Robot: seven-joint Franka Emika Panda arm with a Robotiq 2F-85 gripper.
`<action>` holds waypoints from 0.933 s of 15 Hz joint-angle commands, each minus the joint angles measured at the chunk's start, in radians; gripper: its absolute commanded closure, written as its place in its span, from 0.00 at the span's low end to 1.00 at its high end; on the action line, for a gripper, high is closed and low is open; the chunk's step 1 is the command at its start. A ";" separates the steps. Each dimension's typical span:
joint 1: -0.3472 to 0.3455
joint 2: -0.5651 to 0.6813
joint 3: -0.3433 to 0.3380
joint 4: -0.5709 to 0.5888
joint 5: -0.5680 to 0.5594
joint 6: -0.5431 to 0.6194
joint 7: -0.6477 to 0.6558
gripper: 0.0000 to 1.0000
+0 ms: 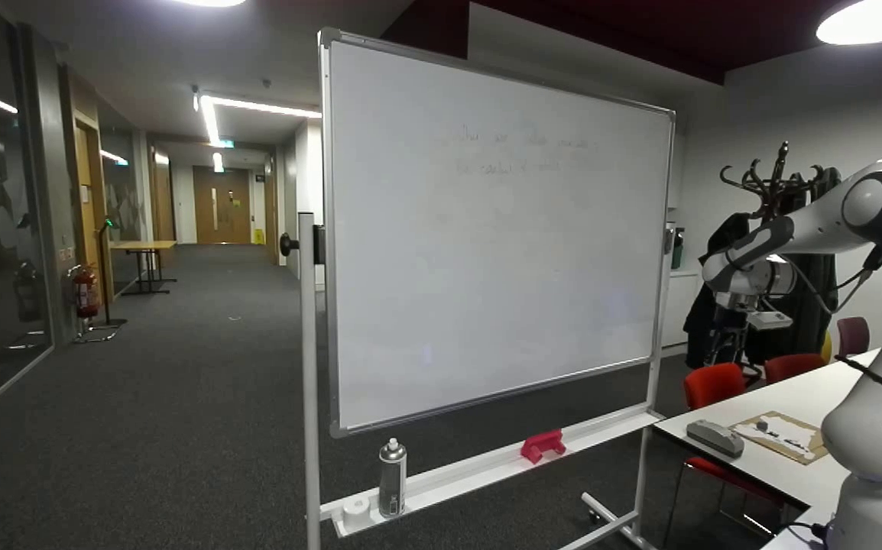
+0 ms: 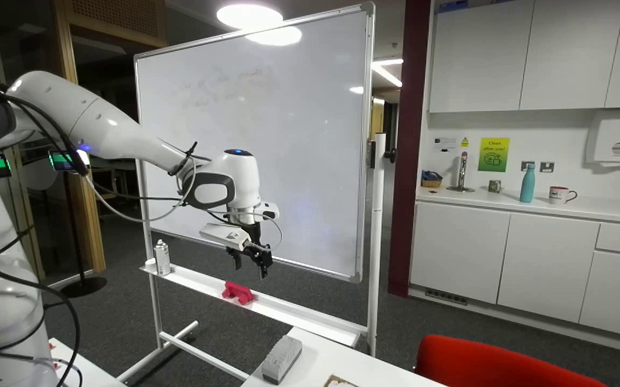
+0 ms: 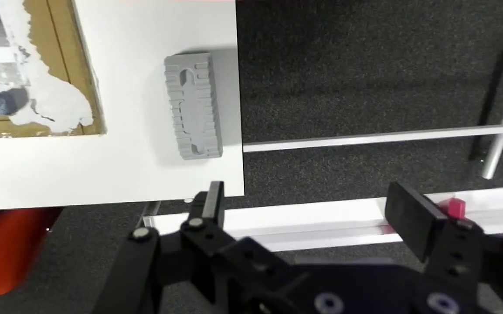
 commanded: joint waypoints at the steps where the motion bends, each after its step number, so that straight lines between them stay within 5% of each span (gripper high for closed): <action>1: -0.038 0.155 -0.002 0.118 0.153 -0.021 -0.152 0.00; 8: -0.146 0.409 0.052 0.345 -0.015 -0.040 -0.007 0.00; 14: -0.203 0.448 0.110 0.356 -0.076 -0.023 0.014 0.00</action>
